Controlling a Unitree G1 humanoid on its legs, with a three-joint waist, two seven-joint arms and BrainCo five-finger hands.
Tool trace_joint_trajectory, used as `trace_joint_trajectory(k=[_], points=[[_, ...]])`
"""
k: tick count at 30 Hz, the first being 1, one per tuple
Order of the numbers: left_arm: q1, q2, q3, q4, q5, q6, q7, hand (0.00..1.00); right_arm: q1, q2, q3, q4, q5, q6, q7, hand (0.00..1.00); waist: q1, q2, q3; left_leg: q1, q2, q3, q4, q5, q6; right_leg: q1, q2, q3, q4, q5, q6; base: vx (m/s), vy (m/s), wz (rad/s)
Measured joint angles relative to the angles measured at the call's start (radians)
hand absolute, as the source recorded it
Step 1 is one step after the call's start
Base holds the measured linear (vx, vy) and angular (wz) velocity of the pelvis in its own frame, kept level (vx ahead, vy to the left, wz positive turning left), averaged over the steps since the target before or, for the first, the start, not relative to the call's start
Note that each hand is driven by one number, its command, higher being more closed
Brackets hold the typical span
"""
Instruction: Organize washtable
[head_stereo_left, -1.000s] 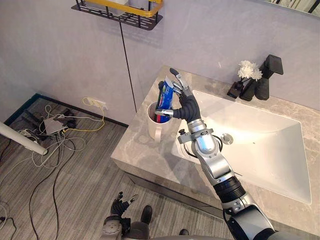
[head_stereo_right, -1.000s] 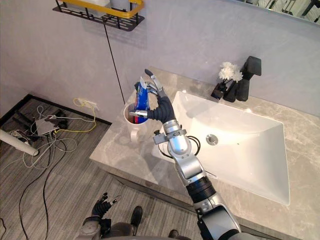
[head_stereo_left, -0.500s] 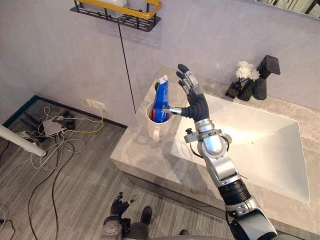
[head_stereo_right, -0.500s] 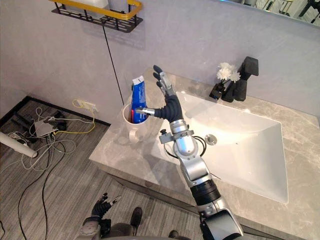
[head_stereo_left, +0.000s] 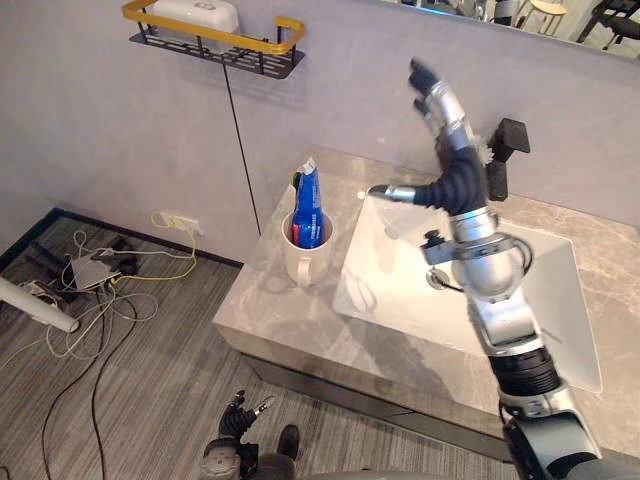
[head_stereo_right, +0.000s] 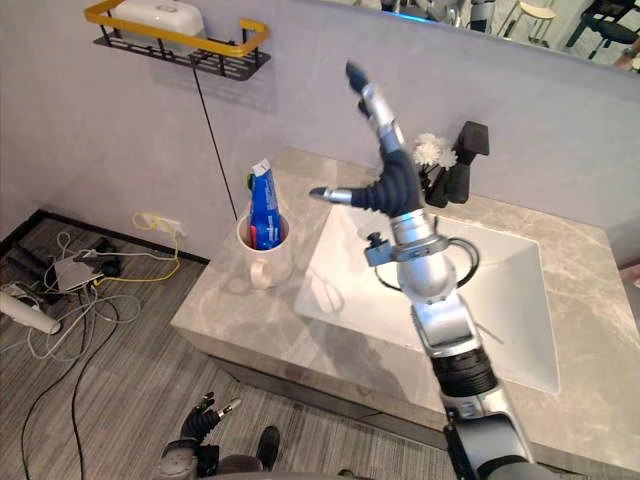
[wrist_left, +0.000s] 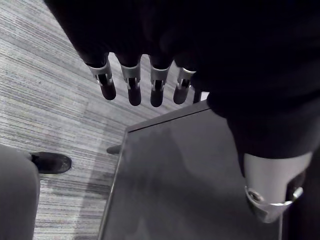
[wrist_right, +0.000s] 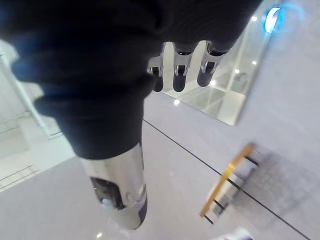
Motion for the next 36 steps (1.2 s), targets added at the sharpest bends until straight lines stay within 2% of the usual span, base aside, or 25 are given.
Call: trace_joint_trajectory(k=[3,6,10,11,14,16,18,24,26,32,36], points=[[0.000,0.002,0.000,0.005,0.001,0.000,-0.010,0.00,0.000,-0.065,-0.068,-0.042,-0.020,-0.015,-0.002,0.00,-0.010,-0.002,-0.002,0.002,0.001,0.007,0.000,0.000,0.000,-0.001,0.000,0.006,0.000,0.000,0.000,-0.04,-0.009,-0.07],[0.004,0.004,0.003,0.009,0.002,-0.002,-0.012,0.00,0.019,-0.123,-0.199,-0.087,-0.031,-0.038,-0.007,0.00,-0.031,-0.005,-0.006,0.002,0.001,0.009,-0.001,0.000,0.000,-0.001,0.000,0.007,0.000,0.000,0.000,-0.02,-0.008,0.00],[0.013,0.003,0.022,0.024,0.002,-0.002,-0.013,0.00,0.135,-0.149,-0.507,-0.132,-0.032,-0.060,-0.054,0.00,-0.060,-0.011,-0.025,0.002,0.002,0.029,-0.002,-0.001,-0.001,-0.008,-0.001,0.017,0.002,0.000,0.000,0.00,-0.003,-0.05],[0.014,0.002,0.025,0.025,0.002,-0.002,-0.013,0.00,0.159,-0.149,-0.555,-0.132,-0.032,-0.061,-0.065,0.00,-0.063,-0.011,-0.029,0.001,0.003,0.031,-0.002,-0.001,-0.001,-0.012,-0.001,0.025,0.003,0.000,0.000,-0.01,-0.004,-0.24],[0.030,0.000,0.036,0.030,0.003,-0.002,-0.013,0.00,0.282,-0.141,-0.758,-0.106,-0.026,-0.061,-0.124,0.00,-0.102,-0.008,-0.035,0.001,0.005,0.050,-0.008,-0.001,-0.001,-0.020,-0.001,0.039,0.005,0.001,0.000,-0.04,-0.008,-0.17],[0.047,-0.003,0.047,0.031,0.003,-0.001,-0.014,0.00,0.385,-0.083,-0.861,-0.051,0.021,-0.060,-0.160,0.00,-0.119,-0.003,-0.063,-0.014,0.013,0.070,-0.008,-0.005,-0.003,-0.054,0.003,0.067,0.008,0.001,-0.001,-0.06,-0.009,-0.39],[0.046,-0.009,0.064,0.041,0.009,0.000,-0.015,0.00,0.470,-0.007,-0.903,0.005,0.072,-0.054,-0.179,0.00,-0.135,-0.003,-0.069,-0.013,0.016,0.079,-0.008,-0.006,-0.004,-0.058,0.006,0.074,0.008,0.001,-0.001,-0.03,-0.015,-0.22],[0.049,-0.028,0.075,0.051,0.012,0.003,-0.034,0.00,0.691,0.247,-0.916,0.152,0.100,0.028,-0.180,0.00,-0.163,0.019,-0.097,-0.020,0.019,0.109,-0.008,-0.009,-0.004,-0.076,0.007,0.095,0.009,0.002,-0.001,0.00,-0.002,-0.11],[0.050,-0.037,0.079,0.047,0.011,0.003,-0.034,0.00,0.735,0.309,-0.910,0.181,0.101,0.049,-0.185,0.00,-0.161,0.022,-0.100,-0.020,0.021,0.123,-0.008,-0.014,-0.004,-0.085,0.008,0.113,0.013,0.002,-0.001,0.01,0.007,-0.22],[0.070,-0.070,0.126,-0.003,-0.009,0.016,-0.020,0.00,0.908,0.509,-0.769,0.265,0.181,0.092,-0.202,0.00,-0.159,0.025,-0.102,0.012,0.038,0.196,-0.002,-0.038,-0.006,-0.085,0.016,0.156,0.027,0.002,0.000,0.03,0.000,-0.30],[0.075,-0.070,0.130,-0.002,-0.029,0.033,-0.007,0.00,0.944,0.526,-0.650,0.395,0.220,0.122,-0.195,0.00,-0.149,0.040,-0.099,0.036,0.043,0.226,-0.002,-0.047,-0.008,-0.077,0.017,0.166,0.035,0.001,0.002,0.01,-0.004,-0.23]])
